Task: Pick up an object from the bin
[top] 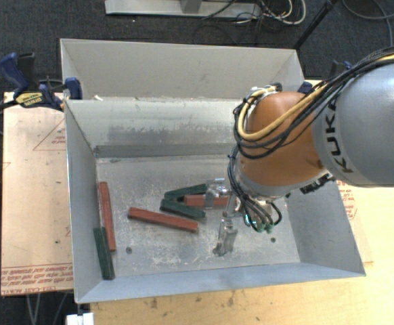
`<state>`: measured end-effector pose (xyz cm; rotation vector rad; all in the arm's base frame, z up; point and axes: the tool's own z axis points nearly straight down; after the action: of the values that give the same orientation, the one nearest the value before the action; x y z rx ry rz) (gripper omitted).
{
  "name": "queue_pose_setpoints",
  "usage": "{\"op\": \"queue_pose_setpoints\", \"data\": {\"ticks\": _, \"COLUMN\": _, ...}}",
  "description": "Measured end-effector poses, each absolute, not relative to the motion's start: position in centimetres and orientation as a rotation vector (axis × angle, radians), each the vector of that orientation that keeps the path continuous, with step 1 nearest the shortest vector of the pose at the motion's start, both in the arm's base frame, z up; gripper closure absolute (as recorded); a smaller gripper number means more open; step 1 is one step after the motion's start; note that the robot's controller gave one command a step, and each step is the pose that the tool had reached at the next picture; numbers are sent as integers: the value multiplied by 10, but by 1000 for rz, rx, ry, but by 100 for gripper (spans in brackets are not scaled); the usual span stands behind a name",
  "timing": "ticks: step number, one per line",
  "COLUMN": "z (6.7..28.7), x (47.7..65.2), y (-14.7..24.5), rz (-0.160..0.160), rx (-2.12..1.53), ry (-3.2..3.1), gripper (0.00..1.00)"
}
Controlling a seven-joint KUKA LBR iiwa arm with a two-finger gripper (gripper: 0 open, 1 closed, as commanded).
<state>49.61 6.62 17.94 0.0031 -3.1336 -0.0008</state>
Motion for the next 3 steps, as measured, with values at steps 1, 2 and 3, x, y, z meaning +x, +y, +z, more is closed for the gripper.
{"op": "queue_pose_setpoints", "data": {"ticks": 1, "z": 183, "x": 498, "y": 66, "rz": -2, "rx": 0, "ry": -3142, "gripper": 0}}
{"op": "queue_pose_setpoints", "data": {"ticks": 2, "z": 133, "x": 512, "y": 107, "rz": -3, "rx": -34, "ry": -3150, "gripper": 0}}
{"op": "queue_pose_setpoints", "data": {"ticks": 3, "z": 78, "x": 545, "y": 127, "rz": -4, "rx": 113, "ry": -3145, "gripper": 0}}
